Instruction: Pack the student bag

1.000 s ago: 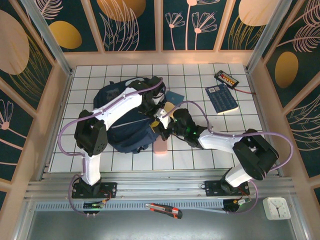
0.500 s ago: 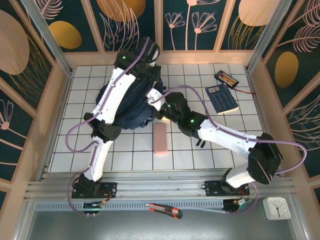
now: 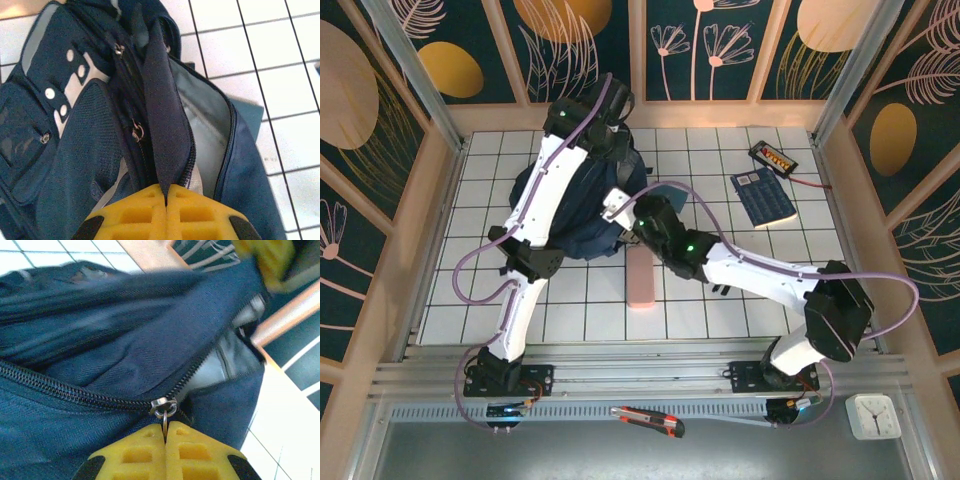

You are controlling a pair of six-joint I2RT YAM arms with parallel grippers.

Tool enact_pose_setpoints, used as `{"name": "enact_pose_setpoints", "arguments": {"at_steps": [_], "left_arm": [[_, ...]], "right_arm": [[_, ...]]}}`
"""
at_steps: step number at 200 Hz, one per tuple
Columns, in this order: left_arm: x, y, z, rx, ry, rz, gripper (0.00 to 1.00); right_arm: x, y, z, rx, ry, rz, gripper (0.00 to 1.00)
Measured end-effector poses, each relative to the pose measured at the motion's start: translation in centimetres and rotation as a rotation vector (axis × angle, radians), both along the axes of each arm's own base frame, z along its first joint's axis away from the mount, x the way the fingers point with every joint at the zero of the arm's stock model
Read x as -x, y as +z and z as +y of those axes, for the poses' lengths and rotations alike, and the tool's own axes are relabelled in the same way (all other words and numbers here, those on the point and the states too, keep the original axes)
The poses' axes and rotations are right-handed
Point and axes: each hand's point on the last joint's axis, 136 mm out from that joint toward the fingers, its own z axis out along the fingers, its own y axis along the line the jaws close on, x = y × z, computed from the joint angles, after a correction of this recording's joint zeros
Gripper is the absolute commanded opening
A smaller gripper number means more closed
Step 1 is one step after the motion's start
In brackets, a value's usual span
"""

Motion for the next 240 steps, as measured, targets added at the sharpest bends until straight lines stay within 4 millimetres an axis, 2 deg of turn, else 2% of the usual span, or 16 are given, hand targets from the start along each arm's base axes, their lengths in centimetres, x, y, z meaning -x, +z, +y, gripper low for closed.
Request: {"name": "enact_pose_setpoints", "arguments": {"at_steps": [20, 34, 47, 58, 74, 99, 124, 134, 159, 174, 204, 218, 226, 233, 238, 240], "left_arm": [[-1.0, 0.9, 0.0, 0.029, 0.031, -0.049, 0.0], [-1.6, 1.8, 0.3, 0.043, 0.06, -0.089, 0.0], [-1.7, 2.7, 0.9, 0.045, 0.083, -0.112, 0.0], [-1.6, 3.3, 1.6, 0.045, 0.098, -0.125, 0.0], [-1.3, 3.8, 2.4, 0.039, 0.111, -0.126, 0.0], [-0.9, 3.4, 3.3, 0.021, 0.12, -0.1, 0.0], [-0.7, 3.0, 3.9, 0.011, 0.12, -0.074, 0.0], [-1.2, 3.2, 4.4, 0.017, 0.134, -0.087, 0.0], [-2.7, 4.0, 5.8, 0.039, 0.174, -0.131, 0.0], [-3.4, 4.3, 6.4, 0.048, 0.191, -0.151, 0.0], [-4.0, 3.9, 6.2, 0.054, 0.191, -0.156, 0.0], [-4.1, 3.7, 5.9, 0.059, 0.184, -0.15, 0.0], [-4.1, 3.7, 5.8, 0.063, 0.18, -0.147, 0.0], [-4.1, 3.6, 5.7, 0.068, 0.175, -0.145, 0.0], [-4.0, 3.6, 5.6, 0.072, 0.169, -0.142, 0.0], [-4.0, 3.6, 5.5, 0.073, 0.166, -0.141, 0.0]], "right_arm": [[-2.6, 1.2, -1.9, -0.015, -0.022, -0.017, 0.0], [-3.2, 2.3, -1.9, -0.021, 0.002, -0.037, 0.0], [-3.0, 2.9, -1.2, -0.027, 0.048, -0.058, 0.0], [-1.9, 3.4, 0.0, -0.035, 0.107, -0.079, 0.0], [1.1, 2.9, 1.6, -0.019, 0.211, -0.089, 0.0], [6.3, 1.4, 4.0, 0.048, 0.354, -0.091, 0.0], [9.7, 0.3, 5.4, 0.113, 0.444, -0.088, 0.0], [11.6, -0.7, 5.9, 0.147, 0.497, -0.069, 0.0], [16.2, -4.6, 6.8, 0.241, 0.636, 0.02, 0.0], [17.3, -6.4, 7.1, 0.274, 0.678, 0.064, 0.0], [17.5, -9.0, 8.0, 0.298, 0.709, 0.136, 0.0], [17.1, -8.7, 8.4, 0.212, 0.692, 0.209, 0.32], [16.2, -7.8, 8.5, 0.119, 0.658, 0.267, 0.49], [14.7, -6.6, 8.4, 0.025, 0.616, 0.311, 0.58], [14.0, -5.9, 8.4, -0.023, 0.596, 0.328, 0.6], [13.1, -5.3, 8.0, -0.059, 0.568, 0.341, 0.61]]}}
